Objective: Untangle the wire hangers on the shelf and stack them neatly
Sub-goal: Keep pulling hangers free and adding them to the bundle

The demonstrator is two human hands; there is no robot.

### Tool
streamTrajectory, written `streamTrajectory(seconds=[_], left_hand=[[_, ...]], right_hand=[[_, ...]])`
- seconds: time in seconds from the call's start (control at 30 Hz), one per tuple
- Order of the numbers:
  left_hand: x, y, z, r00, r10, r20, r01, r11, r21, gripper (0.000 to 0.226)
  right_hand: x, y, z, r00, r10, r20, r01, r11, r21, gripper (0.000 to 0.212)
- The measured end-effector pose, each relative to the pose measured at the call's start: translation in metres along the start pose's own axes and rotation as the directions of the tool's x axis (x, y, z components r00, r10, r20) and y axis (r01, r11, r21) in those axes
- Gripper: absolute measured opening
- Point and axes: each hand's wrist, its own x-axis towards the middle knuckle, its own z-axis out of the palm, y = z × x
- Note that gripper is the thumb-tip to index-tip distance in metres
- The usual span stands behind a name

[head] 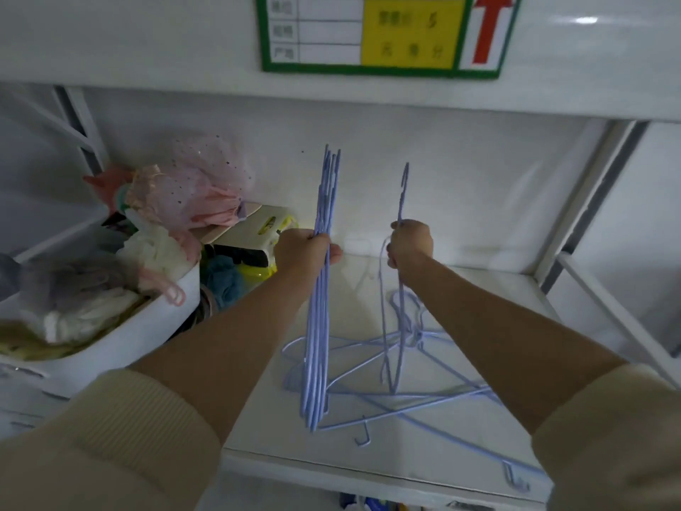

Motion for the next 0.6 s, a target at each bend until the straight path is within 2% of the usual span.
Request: streamTrajectory(seconds=[0.07,0.13,0.2,0.33,0.43,0.5,0.53,0.6], left_hand=[[-0.006,0.014,0.013,0.999,-0.034,0.001,0.034,0.998,-0.052,0.034],[-0.012,0.022,0.024,0.998,-0.04,-0.038,0.039,0.999,-0.023,0.019],[-0.016,0.026,0.032,0.998,-0.039,-0.052,0.038,0.999,-0.014,0.018],[-0.021,0.028,0.04,0.999,-0.051,0.014,0.051,0.999,0.013,0.021],[-0.025,0.027,0.045,0.999,-0.02,0.028,0.02,1.0,-0.013,0.017],[-0.027,0.024,0.047,1.0,0.014,0.028,-0.014,0.999,0.03,0.022],[-0.028,0.024,0.047,0.999,0.025,0.023,-0.026,0.999,0.04,0.023],[-0.03,0.024,0.048,0.999,0.029,0.017,-0.03,0.997,0.064,0.025]], right_hand=[[-0.018,-0.009,0.005,0.998,0.021,0.055,-0.029,0.989,0.145,0.029],[-0.034,-0.011,0.013,0.995,0.021,0.093,-0.039,0.98,0.198,0.03],[-0.039,-0.012,0.02,0.995,0.0,0.095,-0.017,0.984,0.177,0.027],[-0.041,-0.011,0.022,0.992,0.048,0.116,-0.069,0.98,0.185,0.016],[-0.043,-0.008,0.014,0.991,0.067,0.116,-0.091,0.973,0.21,0.023],[-0.045,-0.009,0.007,0.992,0.06,0.116,-0.084,0.971,0.223,0.017],[-0.045,-0.01,0.004,0.993,0.047,0.105,-0.068,0.976,0.205,0.016],[-0.043,-0.011,-0.001,0.998,-0.012,0.068,0.003,0.993,0.122,0.028]])
